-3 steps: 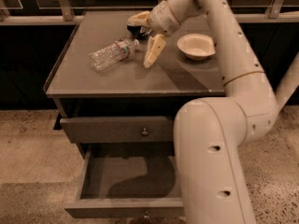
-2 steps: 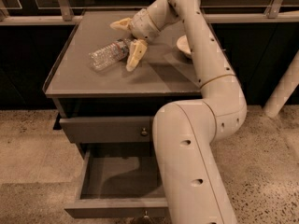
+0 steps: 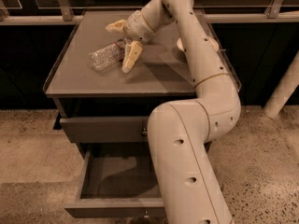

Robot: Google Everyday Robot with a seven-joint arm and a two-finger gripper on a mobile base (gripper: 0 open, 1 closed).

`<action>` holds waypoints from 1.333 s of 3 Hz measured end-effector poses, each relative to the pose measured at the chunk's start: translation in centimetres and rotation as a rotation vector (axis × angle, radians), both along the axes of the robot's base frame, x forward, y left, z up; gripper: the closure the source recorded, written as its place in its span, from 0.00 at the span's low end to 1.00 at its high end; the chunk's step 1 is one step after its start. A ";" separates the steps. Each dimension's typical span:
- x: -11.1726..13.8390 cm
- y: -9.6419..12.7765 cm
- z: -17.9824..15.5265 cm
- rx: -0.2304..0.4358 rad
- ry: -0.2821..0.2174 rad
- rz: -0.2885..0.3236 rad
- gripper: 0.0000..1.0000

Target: Place water bottle into middle drawer

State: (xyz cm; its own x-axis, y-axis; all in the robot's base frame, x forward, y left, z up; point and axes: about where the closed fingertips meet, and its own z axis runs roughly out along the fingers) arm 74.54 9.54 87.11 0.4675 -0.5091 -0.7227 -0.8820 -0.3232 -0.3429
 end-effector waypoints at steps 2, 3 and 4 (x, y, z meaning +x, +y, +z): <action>0.0 2.3 -1.8 -0.003 0.014 0.039 0.00; 0.1 2.3 -1.8 -0.002 0.014 0.039 0.18; 0.1 2.3 -1.8 -0.002 0.014 0.039 0.41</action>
Offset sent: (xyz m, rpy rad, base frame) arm 0.0502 0.0133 -0.0022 -0.0351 0.0440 0.1138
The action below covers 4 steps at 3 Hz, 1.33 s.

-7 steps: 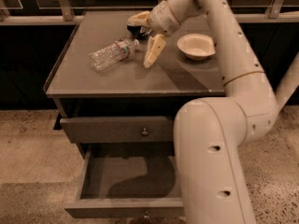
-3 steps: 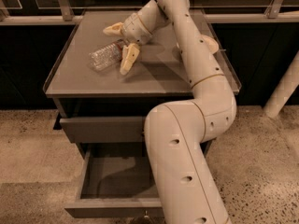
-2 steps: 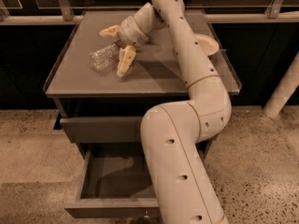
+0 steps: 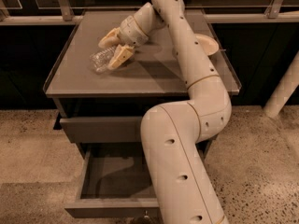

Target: Place water bottle into middle drawer

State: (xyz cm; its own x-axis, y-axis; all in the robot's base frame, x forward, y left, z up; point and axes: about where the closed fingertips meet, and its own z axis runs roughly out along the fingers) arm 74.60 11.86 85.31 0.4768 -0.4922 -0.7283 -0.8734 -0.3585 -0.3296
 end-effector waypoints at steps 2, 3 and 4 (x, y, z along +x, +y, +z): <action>0.0 0.0 0.0 0.000 0.000 0.000 0.88; 0.2 0.8 -0.3 0.018 0.000 0.004 1.00; 0.1 1.0 -0.2 0.025 0.003 0.010 1.00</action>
Offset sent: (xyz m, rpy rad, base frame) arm 0.0000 0.0000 0.0000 0.0000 0.0000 0.0000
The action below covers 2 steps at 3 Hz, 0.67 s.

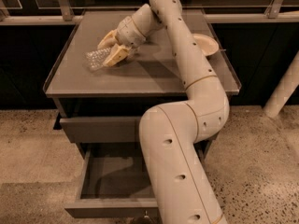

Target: Place water bottle into middle drawer

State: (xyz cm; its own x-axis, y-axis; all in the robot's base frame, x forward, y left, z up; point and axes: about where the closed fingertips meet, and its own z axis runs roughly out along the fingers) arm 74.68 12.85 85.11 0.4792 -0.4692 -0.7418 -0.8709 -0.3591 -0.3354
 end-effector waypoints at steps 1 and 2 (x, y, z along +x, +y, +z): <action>-2.4 -0.7 0.1 0.042 0.079 0.068 1.00; -4.3 -1.7 0.3 0.089 0.165 0.098 1.00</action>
Offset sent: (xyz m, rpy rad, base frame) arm -0.1528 -0.0476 -0.0167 0.0935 0.3116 0.2062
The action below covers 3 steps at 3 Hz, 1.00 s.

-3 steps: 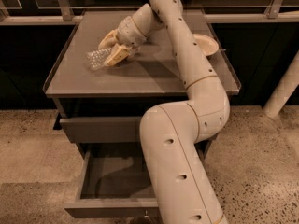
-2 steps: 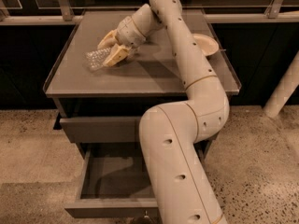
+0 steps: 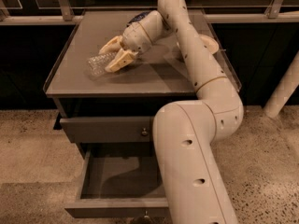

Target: Place water bottle into middle drawer

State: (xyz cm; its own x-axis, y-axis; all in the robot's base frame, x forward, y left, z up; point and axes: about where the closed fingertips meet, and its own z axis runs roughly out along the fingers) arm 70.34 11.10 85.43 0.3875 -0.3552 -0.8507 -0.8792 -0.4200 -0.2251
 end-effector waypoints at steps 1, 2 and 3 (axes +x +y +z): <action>-0.5 -0.4 0.4 0.011 0.016 0.000 1.00; -0.5 -3.4 4.0 0.055 -0.022 -0.088 1.00; -3.2 -7.4 11.7 0.162 -0.126 -0.205 1.00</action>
Offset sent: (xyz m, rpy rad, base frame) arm -0.2060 -0.0244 -0.0185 0.0613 0.2350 -0.0396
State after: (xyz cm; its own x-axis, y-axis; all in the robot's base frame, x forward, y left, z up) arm 67.18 3.66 97.15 0.4279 -0.3008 -0.8523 -0.9029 -0.1860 -0.3876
